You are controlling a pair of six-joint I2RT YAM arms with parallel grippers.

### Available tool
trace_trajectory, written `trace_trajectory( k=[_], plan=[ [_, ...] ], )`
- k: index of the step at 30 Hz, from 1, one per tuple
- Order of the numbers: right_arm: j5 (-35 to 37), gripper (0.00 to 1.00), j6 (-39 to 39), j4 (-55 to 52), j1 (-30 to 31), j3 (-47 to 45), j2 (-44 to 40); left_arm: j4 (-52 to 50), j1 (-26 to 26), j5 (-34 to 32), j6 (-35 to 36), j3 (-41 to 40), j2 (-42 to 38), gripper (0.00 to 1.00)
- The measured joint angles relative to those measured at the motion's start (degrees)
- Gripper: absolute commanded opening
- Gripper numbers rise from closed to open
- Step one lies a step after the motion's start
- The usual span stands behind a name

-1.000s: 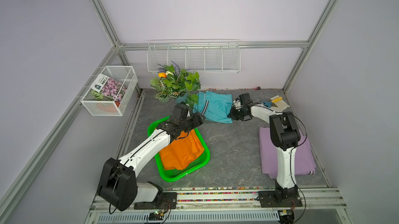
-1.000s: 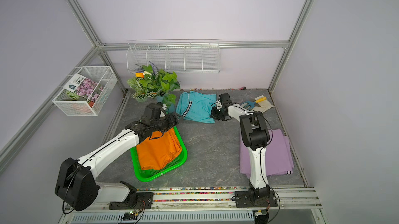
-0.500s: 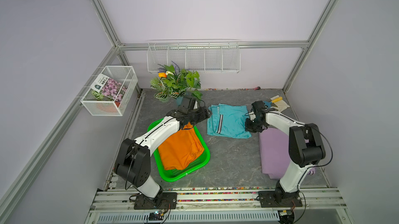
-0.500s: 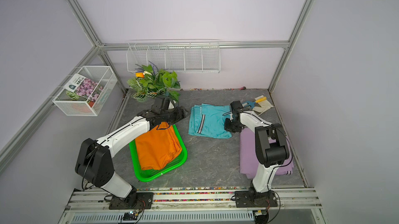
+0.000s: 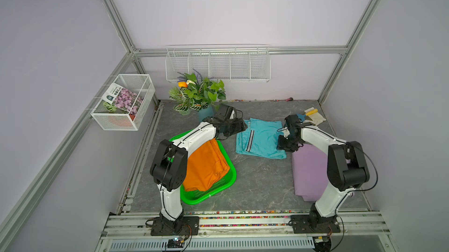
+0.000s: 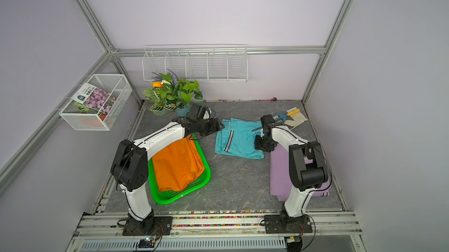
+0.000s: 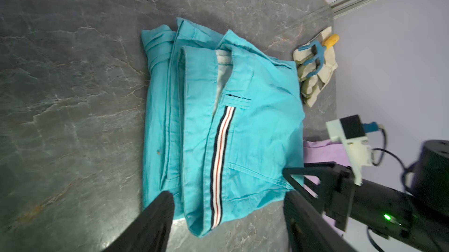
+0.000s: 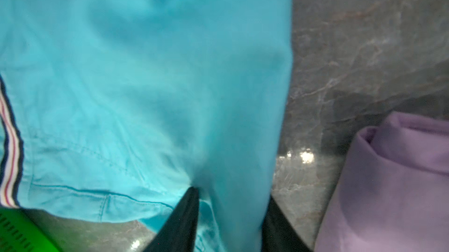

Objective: Put the folded long pants in the basket
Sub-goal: Move the long pant to the center of the board, then pick up the long pant at the center of the board.

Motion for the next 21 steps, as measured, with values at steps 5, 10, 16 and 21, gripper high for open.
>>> trace_trajectory(
  k=[5,10,16,21],
  plan=[
    [0.20,0.46,-0.59,-0.02,-0.02,1.42,-1.79,-2.19,0.04,-1.42,0.66,1.03,4.22,0.77],
    [0.15,0.47,-0.74,0.24,-0.20,1.60,-2.05,-2.19,0.04,-2.16,0.79,1.07,6.01,0.77],
    [-0.39,0.47,-0.72,1.07,-0.35,1.60,-2.01,5.11,0.04,1.16,0.59,0.66,6.29,0.78],
    [-0.42,0.47,-0.72,1.46,-0.37,1.60,-1.70,5.20,0.04,1.16,1.64,1.49,9.70,0.78]
  ],
)
